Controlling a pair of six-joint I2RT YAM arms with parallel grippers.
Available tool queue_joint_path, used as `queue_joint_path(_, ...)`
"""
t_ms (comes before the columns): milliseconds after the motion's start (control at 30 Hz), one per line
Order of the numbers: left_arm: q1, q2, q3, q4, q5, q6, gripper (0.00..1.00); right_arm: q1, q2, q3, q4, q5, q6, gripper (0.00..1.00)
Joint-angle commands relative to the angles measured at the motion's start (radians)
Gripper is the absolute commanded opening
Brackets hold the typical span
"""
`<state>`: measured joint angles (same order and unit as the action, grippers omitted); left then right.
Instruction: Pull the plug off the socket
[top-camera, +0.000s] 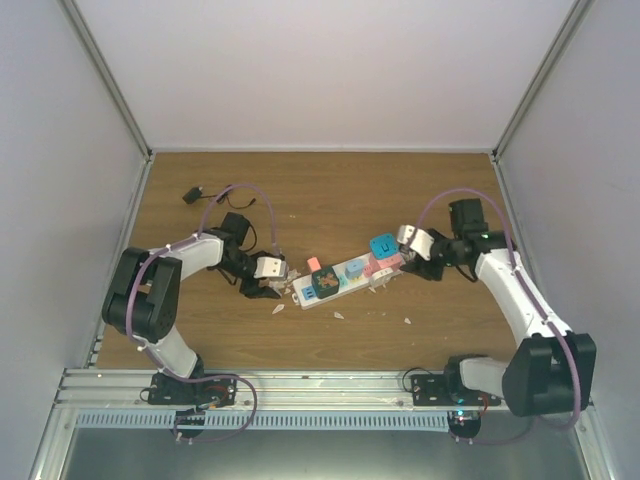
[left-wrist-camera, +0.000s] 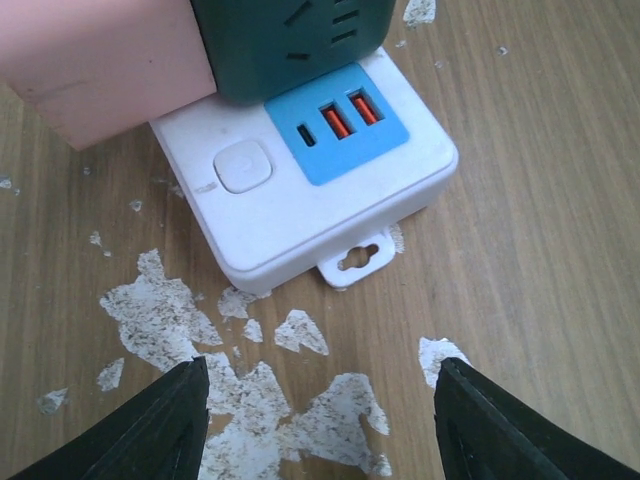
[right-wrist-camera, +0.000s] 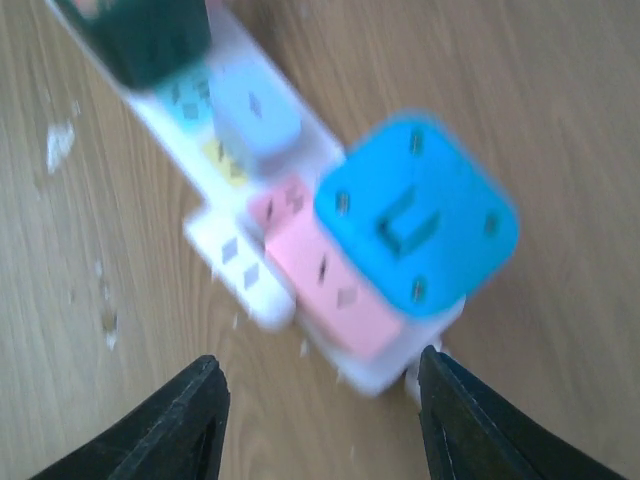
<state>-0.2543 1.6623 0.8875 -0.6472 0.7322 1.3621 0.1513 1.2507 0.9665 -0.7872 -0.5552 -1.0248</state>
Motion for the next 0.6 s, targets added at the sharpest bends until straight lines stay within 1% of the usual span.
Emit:
queue_joint_path(0,-0.019,0.027,-0.004,0.077,-0.013,-0.025,0.63,-0.132,-0.027,-0.104,-0.087,0.029,-0.074,0.51)
queue_joint_path(100,-0.034,0.037,-0.004,0.083,-0.031,-0.034,0.62,-0.203,0.005,-0.163,-0.010,0.060,-0.061,0.48)
queue_joint_path(200,-0.049,0.041,-0.008,0.088,-0.048,-0.039,0.61,-0.220,0.088,-0.185,0.053,0.073,-0.026,0.45)
queue_joint_path(333,-0.064,0.035,-0.017,0.090,-0.051,-0.043,0.59,-0.223,0.190,-0.161,0.126,0.056,0.025,0.43)
queue_joint_path(567,-0.084,0.018,-0.052,0.087,-0.070,-0.035,0.49,-0.220,0.356,-0.091,0.201,0.016,0.066,0.37)
